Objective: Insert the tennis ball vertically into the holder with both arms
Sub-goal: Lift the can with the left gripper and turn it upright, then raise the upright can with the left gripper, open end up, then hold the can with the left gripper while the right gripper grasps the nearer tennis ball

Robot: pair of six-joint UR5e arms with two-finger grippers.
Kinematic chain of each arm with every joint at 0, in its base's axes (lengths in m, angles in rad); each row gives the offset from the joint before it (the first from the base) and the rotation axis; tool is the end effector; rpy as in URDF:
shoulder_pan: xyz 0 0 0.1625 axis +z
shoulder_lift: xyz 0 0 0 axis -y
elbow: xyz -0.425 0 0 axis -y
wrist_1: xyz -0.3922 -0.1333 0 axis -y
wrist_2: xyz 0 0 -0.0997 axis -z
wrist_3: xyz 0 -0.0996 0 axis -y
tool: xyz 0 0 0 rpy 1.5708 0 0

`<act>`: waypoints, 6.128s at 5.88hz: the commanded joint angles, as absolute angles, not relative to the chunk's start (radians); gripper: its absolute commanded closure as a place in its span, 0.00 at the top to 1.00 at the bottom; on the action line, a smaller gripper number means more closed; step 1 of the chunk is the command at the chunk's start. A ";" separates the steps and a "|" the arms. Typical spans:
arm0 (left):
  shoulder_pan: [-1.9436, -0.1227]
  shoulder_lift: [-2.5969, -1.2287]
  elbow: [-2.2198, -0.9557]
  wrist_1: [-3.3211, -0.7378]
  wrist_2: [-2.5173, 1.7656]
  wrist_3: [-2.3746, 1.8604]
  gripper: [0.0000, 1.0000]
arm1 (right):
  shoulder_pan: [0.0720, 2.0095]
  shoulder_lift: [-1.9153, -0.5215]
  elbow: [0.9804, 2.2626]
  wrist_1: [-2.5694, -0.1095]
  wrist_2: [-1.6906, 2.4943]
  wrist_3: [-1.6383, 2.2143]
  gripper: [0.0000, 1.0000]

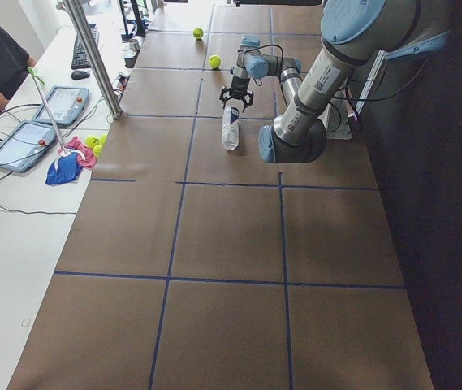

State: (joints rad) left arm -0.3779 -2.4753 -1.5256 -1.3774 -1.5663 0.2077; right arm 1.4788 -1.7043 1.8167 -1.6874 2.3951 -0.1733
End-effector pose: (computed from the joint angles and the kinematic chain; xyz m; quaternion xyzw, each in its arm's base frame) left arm 0.6293 -0.3937 0.1449 0.2890 0.1527 0.6085 0.7231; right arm 0.0202 -0.4363 0.6078 0.0144 -0.4003 -0.1203 0.9083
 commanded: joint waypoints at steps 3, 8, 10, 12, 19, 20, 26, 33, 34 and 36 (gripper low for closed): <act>-0.376 -2.490 -1.443 -1.424 -1.554 0.209 1.00 | 1.479 -1.704 1.816 -1.687 2.396 -0.173 1.00; -0.377 -2.482 -1.381 -1.483 -1.554 0.219 0.99 | 1.479 -1.704 1.818 -1.686 2.396 -0.173 1.00; -0.379 -2.480 -1.385 -1.480 -1.552 0.253 0.80 | 1.479 -1.704 1.818 -1.686 2.396 -0.173 1.00; -0.387 -2.482 -1.437 -1.483 -1.528 0.258 0.76 | 1.479 -1.704 1.824 -1.686 2.396 -0.173 1.00; -0.408 -2.332 -1.543 -2.559 -1.365 -0.371 0.77 | 1.474 -1.639 1.861 -1.686 2.560 -0.173 1.00; -0.372 -2.298 -1.508 -2.752 -1.245 -0.399 0.77 | 1.473 -1.599 1.861 -1.686 2.559 -0.172 1.00; -0.333 -2.258 -1.279 -3.183 -1.085 -0.396 0.78 | 1.179 -1.396 1.821 -1.398 2.250 0.399 1.00; -0.331 -2.238 -1.279 -3.181 -1.086 -0.390 0.81 | 0.932 -1.317 1.676 -1.396 2.118 0.466 1.00; -0.331 -2.238 -1.281 -3.183 -1.088 -0.391 0.83 | 0.921 -1.313 1.652 -1.396 2.114 0.466 1.00; -0.331 -2.238 -1.281 -3.183 -1.088 -0.391 0.86 | 0.882 -1.305 1.629 -1.396 2.074 0.465 1.00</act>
State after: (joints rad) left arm -0.3314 -2.2381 -1.2801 -3.1829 -1.0875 -0.3910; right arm 0.8986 -1.3084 1.6389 -1.3951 2.0957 0.4651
